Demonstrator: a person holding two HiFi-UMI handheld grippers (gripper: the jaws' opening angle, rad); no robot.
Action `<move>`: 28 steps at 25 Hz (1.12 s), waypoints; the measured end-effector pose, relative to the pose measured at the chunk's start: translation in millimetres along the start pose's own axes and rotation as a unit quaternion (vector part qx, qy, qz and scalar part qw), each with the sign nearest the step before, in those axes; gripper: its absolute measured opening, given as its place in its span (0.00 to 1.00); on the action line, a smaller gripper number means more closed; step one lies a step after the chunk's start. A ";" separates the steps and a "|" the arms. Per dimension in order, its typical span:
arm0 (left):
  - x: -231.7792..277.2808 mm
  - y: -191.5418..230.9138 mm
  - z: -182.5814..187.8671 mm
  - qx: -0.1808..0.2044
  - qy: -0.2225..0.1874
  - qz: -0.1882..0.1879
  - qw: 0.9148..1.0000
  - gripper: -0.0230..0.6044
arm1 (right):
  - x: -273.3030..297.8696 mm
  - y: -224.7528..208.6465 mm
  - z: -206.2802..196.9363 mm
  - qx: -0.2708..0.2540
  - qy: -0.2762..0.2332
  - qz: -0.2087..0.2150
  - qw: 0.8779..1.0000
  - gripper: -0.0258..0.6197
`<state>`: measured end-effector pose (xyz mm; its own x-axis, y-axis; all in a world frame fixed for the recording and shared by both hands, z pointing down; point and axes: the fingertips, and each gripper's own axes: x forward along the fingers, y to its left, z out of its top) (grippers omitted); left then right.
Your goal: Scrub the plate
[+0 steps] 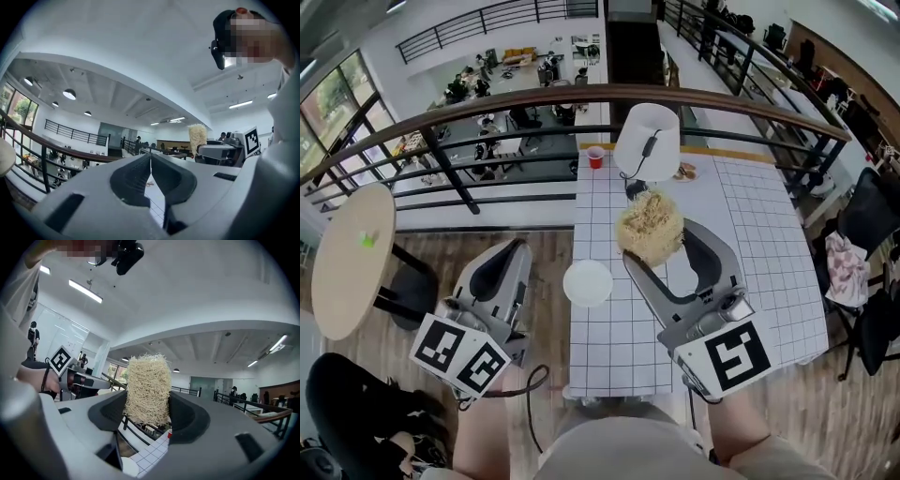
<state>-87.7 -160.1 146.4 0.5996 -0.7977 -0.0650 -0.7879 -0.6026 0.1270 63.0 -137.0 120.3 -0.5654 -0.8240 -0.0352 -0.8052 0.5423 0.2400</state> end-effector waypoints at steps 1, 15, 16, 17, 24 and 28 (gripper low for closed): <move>-4.3 -1.5 6.6 0.015 -0.007 0.005 1.000 0.06 | -1.5 3.1 5.8 -0.001 -0.007 0.003 1.000 0.45; -46.8 -26.1 -24.6 0.076 0.001 0.024 0.997 0.06 | -36.4 43.6 -16.1 0.016 0.022 0.041 0.999 0.45; -48.6 -27.8 -28.6 0.081 0.005 0.025 0.996 0.06 | -37.8 44.3 -21.5 0.018 0.027 0.041 0.999 0.45; -50.1 -29.3 -32.9 0.084 0.010 0.024 0.996 0.06 | -38.8 45.0 -25.0 0.020 0.027 0.040 0.999 0.45; -47.8 -38.6 -52.9 0.073 0.035 0.011 0.997 0.06 | -42.9 50.6 -34.8 0.029 0.030 0.042 0.998 0.45; -43.5 -40.6 -53.3 0.072 0.039 0.003 0.997 0.06 | -43.4 50.9 -42.6 0.037 0.050 0.042 0.997 0.45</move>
<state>-74.3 -99.7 196.8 0.5990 -0.8006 0.0138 -0.8005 -0.5991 -0.0164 54.2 -80.7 175.3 -0.6134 -0.7858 0.0791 -0.7693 0.6171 0.1657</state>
